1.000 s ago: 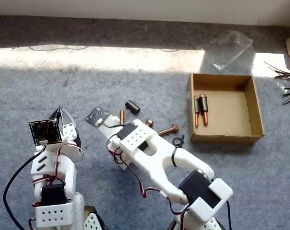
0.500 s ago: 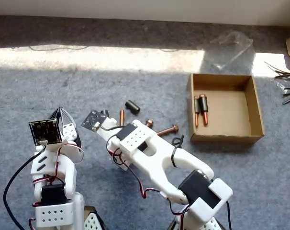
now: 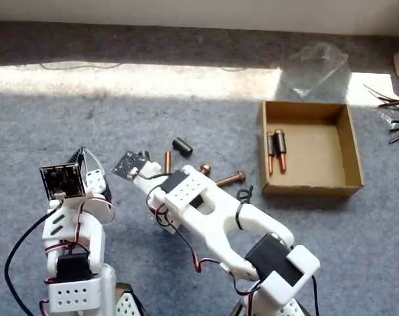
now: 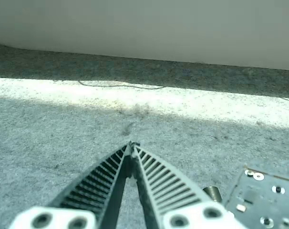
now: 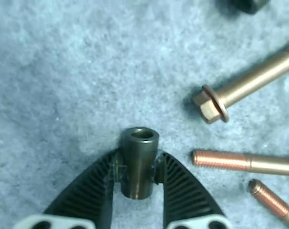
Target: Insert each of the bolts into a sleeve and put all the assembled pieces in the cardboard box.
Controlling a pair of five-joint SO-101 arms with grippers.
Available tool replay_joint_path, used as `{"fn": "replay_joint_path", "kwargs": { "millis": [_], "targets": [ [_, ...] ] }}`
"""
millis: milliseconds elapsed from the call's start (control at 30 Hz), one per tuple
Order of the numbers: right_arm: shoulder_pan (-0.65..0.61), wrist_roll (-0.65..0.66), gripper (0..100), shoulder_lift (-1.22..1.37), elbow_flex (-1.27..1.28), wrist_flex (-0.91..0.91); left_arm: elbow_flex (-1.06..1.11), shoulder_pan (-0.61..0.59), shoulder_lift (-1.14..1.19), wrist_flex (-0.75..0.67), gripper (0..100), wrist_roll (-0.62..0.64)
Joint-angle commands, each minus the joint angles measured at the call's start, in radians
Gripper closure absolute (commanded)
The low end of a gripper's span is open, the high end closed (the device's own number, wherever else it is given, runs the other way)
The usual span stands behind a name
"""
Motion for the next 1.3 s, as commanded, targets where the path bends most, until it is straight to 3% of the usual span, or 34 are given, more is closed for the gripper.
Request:
{"fn": "replay_joint_path", "kwargs": {
  "millis": [0, 300, 800, 967, 1267],
  "targets": [
    [-0.013, 0.009, 99.5, -0.010, -0.007, 0.002, -0.007, -0.008, -0.010, -0.021, 99, -0.006],
    [0.007, 0.009, 99.5, -0.096, -0.058, 0.124, -0.007, -0.008, -0.010, -0.021, 99, -0.006],
    [0.186, 0.005, 99.5, -0.535, -0.056, 0.240, 0.005, -0.007, -0.010, -0.021, 99, -0.006],
    [0.231, -0.098, 99.5, -0.722, -0.054, 0.288, 0.005, -0.005, -0.010, -0.021, 99, -0.006],
    [0.346, -0.110, 99.5, -1.047, -0.016, 0.361, 0.005, -0.001, -0.008, -0.018, 99, -0.006]
  ]
}}
